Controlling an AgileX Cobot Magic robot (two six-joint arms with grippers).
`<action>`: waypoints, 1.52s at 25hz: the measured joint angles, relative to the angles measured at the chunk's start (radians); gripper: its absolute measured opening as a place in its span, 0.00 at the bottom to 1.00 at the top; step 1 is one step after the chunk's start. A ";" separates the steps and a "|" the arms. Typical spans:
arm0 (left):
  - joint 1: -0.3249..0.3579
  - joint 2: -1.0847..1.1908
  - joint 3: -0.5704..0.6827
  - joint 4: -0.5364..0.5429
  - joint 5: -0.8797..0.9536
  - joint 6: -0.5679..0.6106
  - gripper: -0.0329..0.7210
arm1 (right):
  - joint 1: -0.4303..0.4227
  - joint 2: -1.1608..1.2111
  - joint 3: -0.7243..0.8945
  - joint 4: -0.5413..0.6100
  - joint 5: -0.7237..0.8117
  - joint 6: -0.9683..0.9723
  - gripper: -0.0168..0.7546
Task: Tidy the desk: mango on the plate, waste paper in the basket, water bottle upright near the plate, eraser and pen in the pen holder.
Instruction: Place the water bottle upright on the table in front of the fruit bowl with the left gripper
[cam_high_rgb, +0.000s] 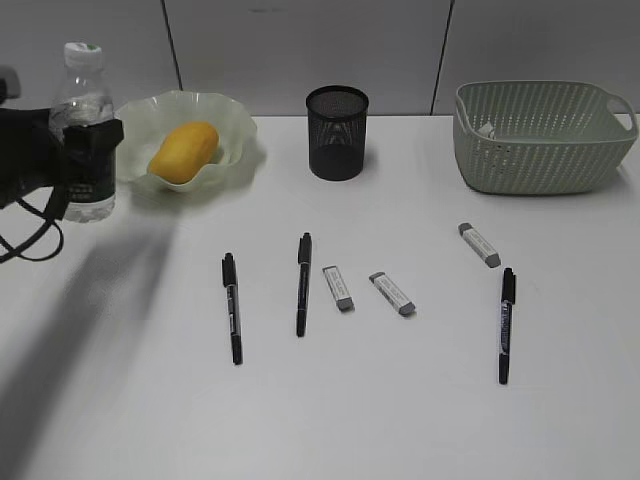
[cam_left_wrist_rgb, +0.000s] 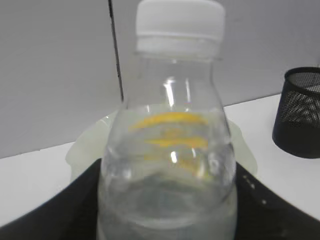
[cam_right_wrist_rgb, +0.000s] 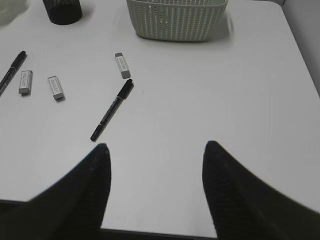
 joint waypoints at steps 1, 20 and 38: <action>0.000 0.024 0.010 0.000 -0.051 0.018 0.69 | 0.000 0.000 0.000 0.000 0.000 0.000 0.63; 0.000 0.262 0.071 -0.076 -0.339 0.051 0.69 | 0.000 0.037 0.000 -0.001 -0.002 0.003 0.63; 0.000 -0.075 0.102 -0.044 -0.270 0.051 0.87 | 0.000 0.037 0.000 -0.001 -0.002 0.003 0.51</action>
